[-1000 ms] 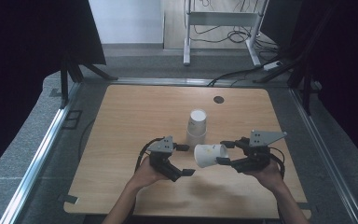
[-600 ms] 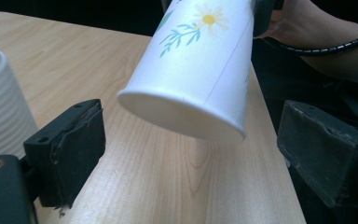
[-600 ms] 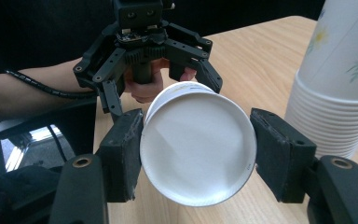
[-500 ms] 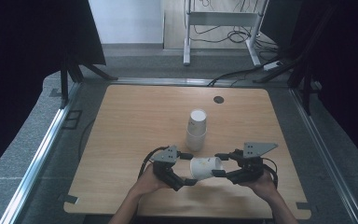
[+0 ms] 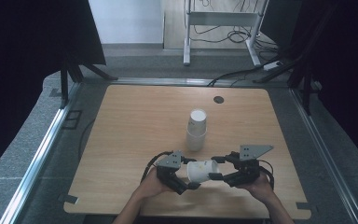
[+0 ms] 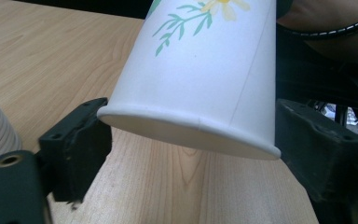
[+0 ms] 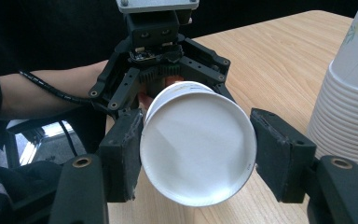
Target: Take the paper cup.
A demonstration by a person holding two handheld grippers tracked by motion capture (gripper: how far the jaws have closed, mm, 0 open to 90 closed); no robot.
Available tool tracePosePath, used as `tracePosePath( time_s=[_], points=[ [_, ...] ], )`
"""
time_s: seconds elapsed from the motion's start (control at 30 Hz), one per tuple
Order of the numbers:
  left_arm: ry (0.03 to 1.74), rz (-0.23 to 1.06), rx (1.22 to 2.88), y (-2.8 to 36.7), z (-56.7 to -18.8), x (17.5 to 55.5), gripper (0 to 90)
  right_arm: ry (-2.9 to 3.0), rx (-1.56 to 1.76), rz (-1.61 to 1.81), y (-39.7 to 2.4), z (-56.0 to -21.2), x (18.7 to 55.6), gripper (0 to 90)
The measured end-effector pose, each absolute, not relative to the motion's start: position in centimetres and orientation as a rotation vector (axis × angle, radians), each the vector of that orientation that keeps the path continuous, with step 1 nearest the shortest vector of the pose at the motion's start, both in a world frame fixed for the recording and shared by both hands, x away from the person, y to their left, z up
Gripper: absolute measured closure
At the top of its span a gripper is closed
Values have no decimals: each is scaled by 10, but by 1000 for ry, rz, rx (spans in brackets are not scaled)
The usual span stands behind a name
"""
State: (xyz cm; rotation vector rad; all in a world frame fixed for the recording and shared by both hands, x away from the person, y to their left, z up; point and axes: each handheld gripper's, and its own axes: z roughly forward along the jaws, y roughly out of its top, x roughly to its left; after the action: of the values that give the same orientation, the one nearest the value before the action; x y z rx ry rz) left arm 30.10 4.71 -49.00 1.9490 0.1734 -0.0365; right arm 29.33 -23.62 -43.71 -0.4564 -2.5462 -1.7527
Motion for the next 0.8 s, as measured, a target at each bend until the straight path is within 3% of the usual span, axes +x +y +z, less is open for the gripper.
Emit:
tracePosePath(
  time_s=[0.8],
  points=[
    [150, -7, 1963, 53, -485, 301, 316, -2525, -440, -1741, -236, -437, 296, 373]
  ],
)
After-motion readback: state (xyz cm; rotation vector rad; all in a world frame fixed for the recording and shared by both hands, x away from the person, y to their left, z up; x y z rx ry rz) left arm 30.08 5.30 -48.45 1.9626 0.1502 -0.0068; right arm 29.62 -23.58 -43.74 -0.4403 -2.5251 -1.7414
